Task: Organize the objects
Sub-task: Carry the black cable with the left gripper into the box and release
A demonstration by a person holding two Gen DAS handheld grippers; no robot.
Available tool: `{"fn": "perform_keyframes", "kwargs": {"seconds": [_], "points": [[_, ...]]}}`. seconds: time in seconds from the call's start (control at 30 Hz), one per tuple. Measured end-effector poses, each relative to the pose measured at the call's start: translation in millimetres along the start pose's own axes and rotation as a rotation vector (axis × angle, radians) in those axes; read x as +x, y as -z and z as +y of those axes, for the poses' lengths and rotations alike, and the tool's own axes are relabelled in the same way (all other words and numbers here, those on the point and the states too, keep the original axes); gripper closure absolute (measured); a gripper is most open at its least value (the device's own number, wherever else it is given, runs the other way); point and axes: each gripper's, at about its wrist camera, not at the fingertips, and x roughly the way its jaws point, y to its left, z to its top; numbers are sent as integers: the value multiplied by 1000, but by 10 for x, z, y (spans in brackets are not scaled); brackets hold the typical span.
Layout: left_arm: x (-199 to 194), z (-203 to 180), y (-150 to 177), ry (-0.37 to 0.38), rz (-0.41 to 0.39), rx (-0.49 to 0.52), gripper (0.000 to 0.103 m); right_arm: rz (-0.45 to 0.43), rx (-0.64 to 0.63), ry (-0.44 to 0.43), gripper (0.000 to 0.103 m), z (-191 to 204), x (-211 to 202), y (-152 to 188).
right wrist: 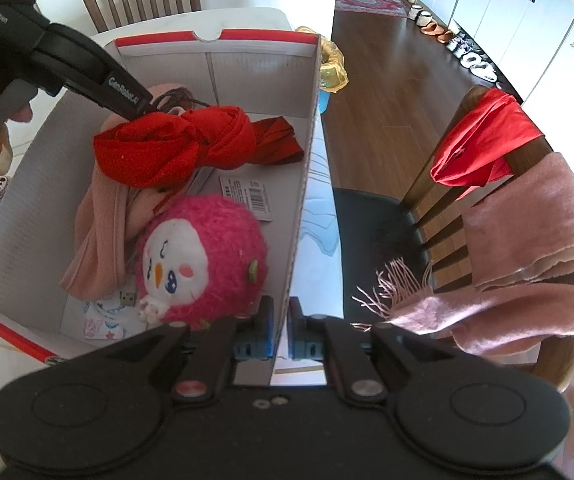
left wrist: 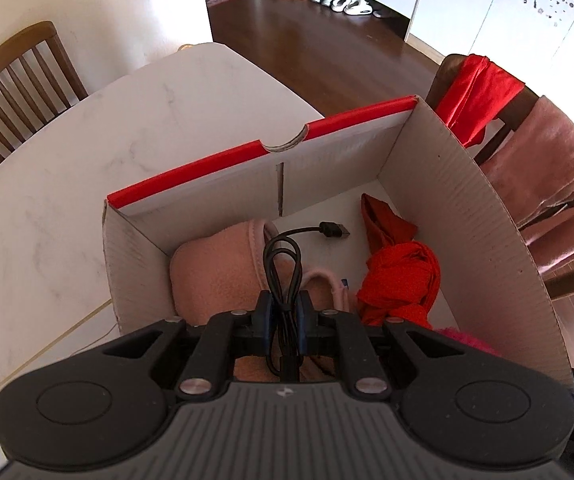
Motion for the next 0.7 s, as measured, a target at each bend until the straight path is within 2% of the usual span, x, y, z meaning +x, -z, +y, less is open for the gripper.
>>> {"fn": "perform_keyframes", "kwargs": {"seconds": [0.23,0.4,0.7], "points": [[-91,29,50,10,-16,-7,90,0,3,-3,97,-5,-4,2],[-208,45,105,18,-40,-9,81,0,-1,-1,97,-1,-6,1],[-585,49,249,47,-96,21,81,1,1,-5,97,-9,-12,2]]}}
